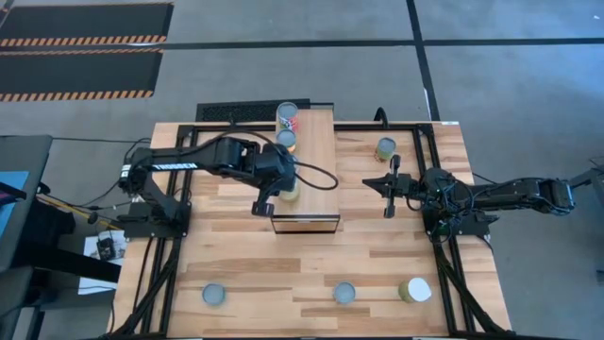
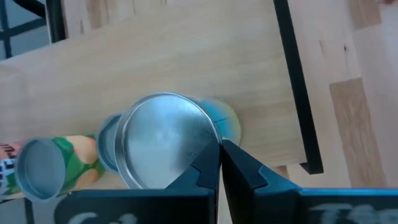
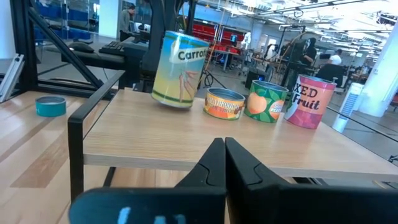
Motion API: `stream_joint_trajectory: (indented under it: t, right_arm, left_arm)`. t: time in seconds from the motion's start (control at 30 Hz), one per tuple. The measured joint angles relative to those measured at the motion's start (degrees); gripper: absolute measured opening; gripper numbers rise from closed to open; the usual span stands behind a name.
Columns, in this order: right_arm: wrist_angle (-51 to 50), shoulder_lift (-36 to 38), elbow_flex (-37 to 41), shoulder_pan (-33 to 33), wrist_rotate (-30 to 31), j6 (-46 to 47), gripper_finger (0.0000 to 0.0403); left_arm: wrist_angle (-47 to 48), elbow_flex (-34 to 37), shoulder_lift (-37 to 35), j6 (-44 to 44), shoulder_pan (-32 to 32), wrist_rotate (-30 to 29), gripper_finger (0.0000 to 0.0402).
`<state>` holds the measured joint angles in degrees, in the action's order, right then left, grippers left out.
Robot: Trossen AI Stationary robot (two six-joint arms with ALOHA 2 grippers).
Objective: Pick and place cans onto a shelf
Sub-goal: Put the canned carrots on the shelf
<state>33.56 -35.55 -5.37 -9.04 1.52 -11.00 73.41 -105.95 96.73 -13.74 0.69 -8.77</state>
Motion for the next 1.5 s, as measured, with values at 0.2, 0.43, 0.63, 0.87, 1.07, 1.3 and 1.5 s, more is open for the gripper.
stream_joint_trajectory:
  t: [0.2,0.43,0.63,0.87,1.07,1.3,1.5]
  right_arm:
    - [-0.04,0.00,0.00,-0.02,-0.01,-0.03,0.0008]
    - [-0.02,0.00,0.00,-0.02,-0.01,-0.15,0.0008]
    - [0.00,0.00,0.00,-0.02,-0.02,0.02,0.0008]
    - [0.09,0.00,0.00,-0.02,-0.02,0.02,0.0008]
    - [0.09,0.00,0.00,-0.02,-0.02,0.02,0.0008]
    - [0.09,0.00,0.00,-0.02,-0.02,0.02,0.0008]
    - [0.09,0.00,0.00,-0.02,-0.02,0.01,0.0008]
  left_arm:
    - [0.15,0.13,0.00,0.02,-0.04,0.02,0.0000]
    - [-0.42,0.13,0.00,-0.19,-0.59,-0.03,0.0000]
    - [-0.39,0.16,0.00,-0.37,-2.15,0.75,0.0000]
    - [0.15,0.18,0.00,0.31,-2.21,1.28,0.0000]
    - [-0.36,0.20,-0.02,0.94,-2.23,1.48,0.0001]
    - [-0.44,0.20,-0.02,0.96,-2.23,0.94,0.0033]
    - [-0.46,0.20,-0.02,0.91,-2.23,0.85,0.0059]
